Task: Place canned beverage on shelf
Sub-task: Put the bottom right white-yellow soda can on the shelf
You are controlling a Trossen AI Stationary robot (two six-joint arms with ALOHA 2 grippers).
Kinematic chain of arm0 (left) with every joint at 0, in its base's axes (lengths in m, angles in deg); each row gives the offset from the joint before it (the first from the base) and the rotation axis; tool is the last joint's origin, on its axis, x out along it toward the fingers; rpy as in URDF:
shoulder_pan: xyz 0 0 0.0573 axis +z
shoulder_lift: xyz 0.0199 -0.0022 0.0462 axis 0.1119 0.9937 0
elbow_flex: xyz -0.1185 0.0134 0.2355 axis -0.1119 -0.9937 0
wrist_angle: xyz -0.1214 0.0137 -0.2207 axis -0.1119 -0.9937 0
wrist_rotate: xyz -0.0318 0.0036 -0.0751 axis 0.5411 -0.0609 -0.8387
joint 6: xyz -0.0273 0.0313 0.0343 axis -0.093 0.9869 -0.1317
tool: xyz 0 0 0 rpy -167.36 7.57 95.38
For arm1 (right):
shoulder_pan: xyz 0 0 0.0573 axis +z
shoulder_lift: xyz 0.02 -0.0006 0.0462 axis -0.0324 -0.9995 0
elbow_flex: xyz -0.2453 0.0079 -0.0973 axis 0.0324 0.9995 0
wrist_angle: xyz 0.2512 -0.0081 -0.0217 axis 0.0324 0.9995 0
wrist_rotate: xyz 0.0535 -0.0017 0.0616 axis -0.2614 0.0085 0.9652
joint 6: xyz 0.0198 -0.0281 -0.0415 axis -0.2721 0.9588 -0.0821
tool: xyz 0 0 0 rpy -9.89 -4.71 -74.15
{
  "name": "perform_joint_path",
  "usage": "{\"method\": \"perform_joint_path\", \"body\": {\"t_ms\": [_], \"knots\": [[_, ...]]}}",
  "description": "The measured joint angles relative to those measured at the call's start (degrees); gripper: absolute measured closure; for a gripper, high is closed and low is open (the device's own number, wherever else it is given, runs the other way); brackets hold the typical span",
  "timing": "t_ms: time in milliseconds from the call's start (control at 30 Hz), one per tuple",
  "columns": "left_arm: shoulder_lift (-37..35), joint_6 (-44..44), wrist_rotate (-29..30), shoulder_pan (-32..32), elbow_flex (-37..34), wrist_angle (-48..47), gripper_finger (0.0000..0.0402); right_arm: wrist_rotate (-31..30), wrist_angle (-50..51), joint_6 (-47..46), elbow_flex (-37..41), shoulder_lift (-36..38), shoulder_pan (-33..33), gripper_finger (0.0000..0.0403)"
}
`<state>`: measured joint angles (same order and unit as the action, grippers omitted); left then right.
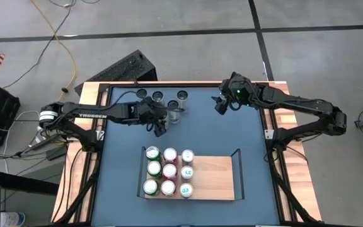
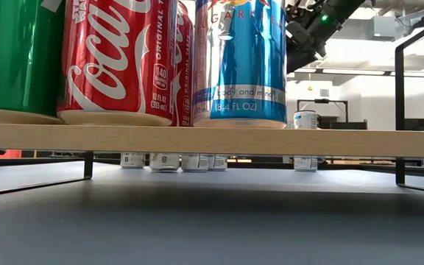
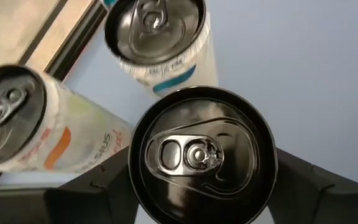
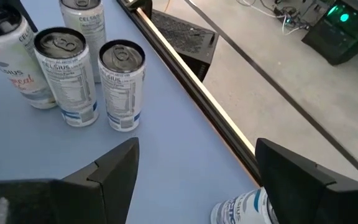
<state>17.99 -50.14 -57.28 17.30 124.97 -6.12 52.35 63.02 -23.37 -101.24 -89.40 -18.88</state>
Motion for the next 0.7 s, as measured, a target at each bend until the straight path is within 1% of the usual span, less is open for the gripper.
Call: {"method": "perform_joint_path", "body": {"t_ms": [67, 167, 267, 500, 600, 700], "knots": [[0.0, -0.63, -0.43, 0.0, 0.0, 0.26, 0.0164, -0.02, 0.51, -0.13, 0.0, 0.0, 0.02, 0.0097], [-0.26, -2.7, -2.56, -0.2, 0.0, -0.03, 0.0164, -0.02, 0.44, -0.13, 0.0, 0.09, 0.3, 0.0097], [-1.51, -4.36, -2.71, -1.22, 1.11, -1.14, 0.0164, -0.02, 0.4, 0.59, 0.0, 0.89, 0.52, 0.0097], [-1.9, -2.35, -1.14, -4.05, 11.37, -8.68, 0.0164, -0.07, 0.46, 0.59, 0.0, 4.72, 0.44, 0.0097], [-1.9, -1.87, -0.58, -5.4, 16.06, -9.08, 0.0164, -0.04, 0.6, 0.57, 0.0, 6.86, 0.46, 0.0097], [-1.72, -1.2, 1.84, -6.63, 20.57, -9.1, 0.0164, -0.06, 1.23, 0.56, 0.0, 8.49, 0.46, 0.0097]]}}
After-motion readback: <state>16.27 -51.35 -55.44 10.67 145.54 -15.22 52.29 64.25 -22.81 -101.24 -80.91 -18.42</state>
